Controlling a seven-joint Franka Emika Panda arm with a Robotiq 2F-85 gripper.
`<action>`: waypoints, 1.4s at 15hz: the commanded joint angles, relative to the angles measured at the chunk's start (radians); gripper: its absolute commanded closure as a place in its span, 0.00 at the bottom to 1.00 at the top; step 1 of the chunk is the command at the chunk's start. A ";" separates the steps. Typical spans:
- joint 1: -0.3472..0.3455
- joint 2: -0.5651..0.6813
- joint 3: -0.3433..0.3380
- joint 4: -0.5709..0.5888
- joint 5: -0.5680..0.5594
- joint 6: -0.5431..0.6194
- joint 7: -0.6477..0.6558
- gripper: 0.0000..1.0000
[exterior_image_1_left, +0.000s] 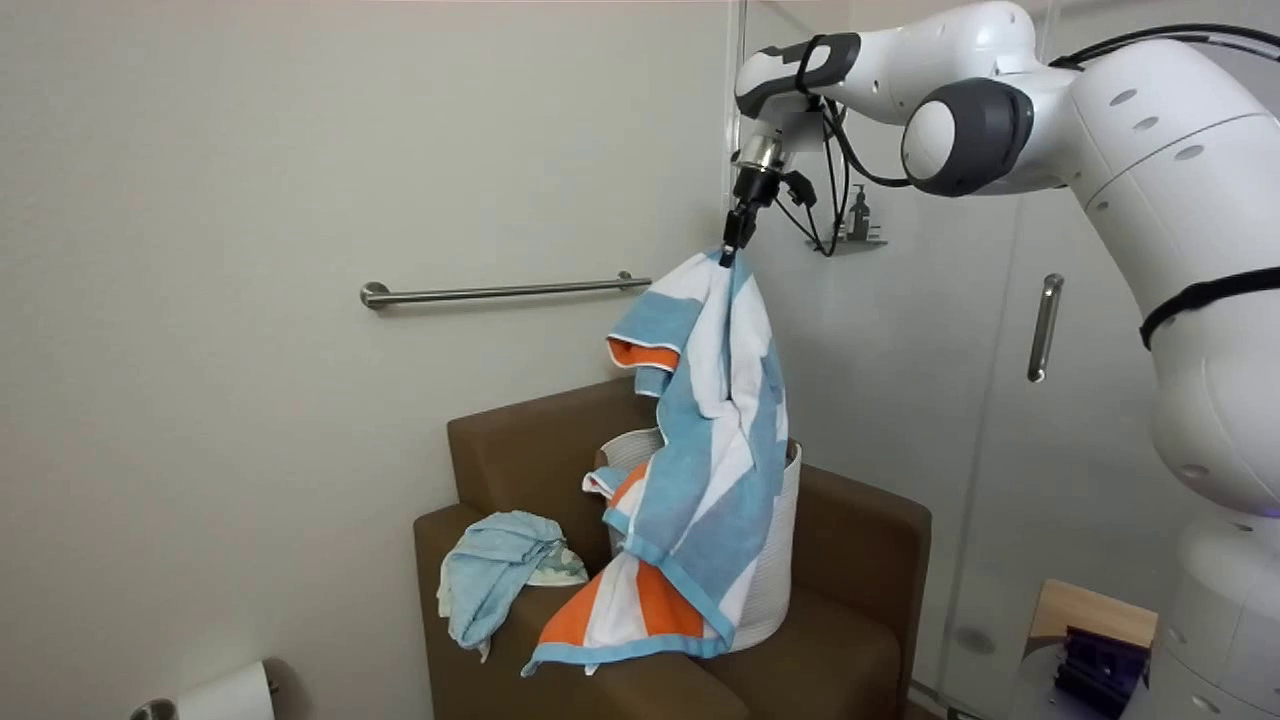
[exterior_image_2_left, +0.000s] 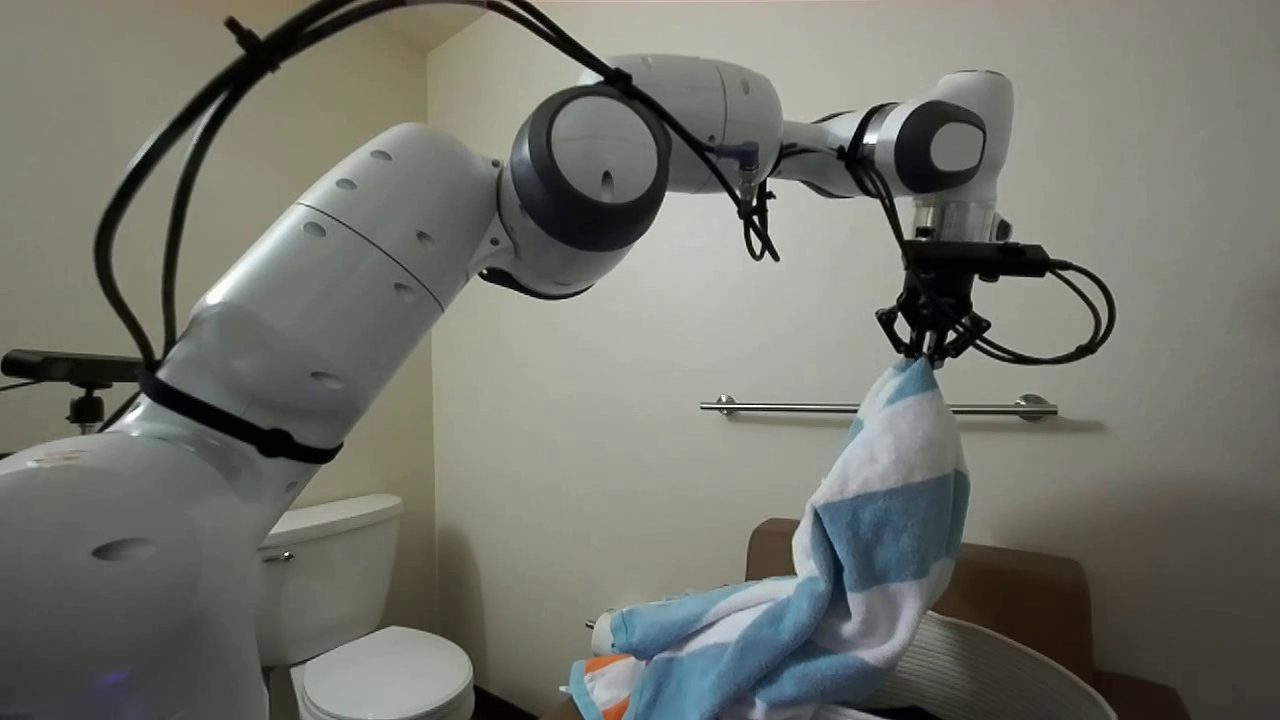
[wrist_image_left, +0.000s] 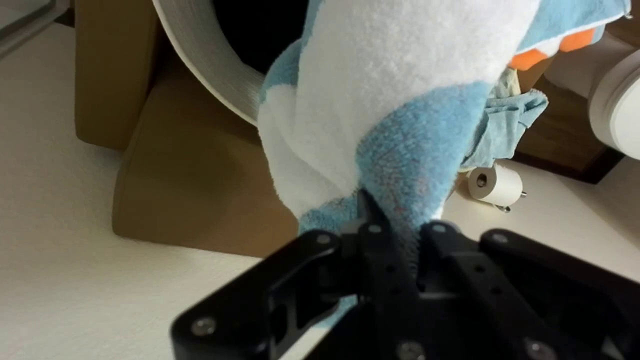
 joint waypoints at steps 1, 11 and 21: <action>0.012 0.014 -0.008 -0.038 -0.045 0.024 -0.070 0.95; 0.051 0.107 -0.011 -0.122 -0.156 0.107 -0.101 0.95; 0.066 0.068 -0.019 -0.337 -0.264 0.190 -0.160 0.95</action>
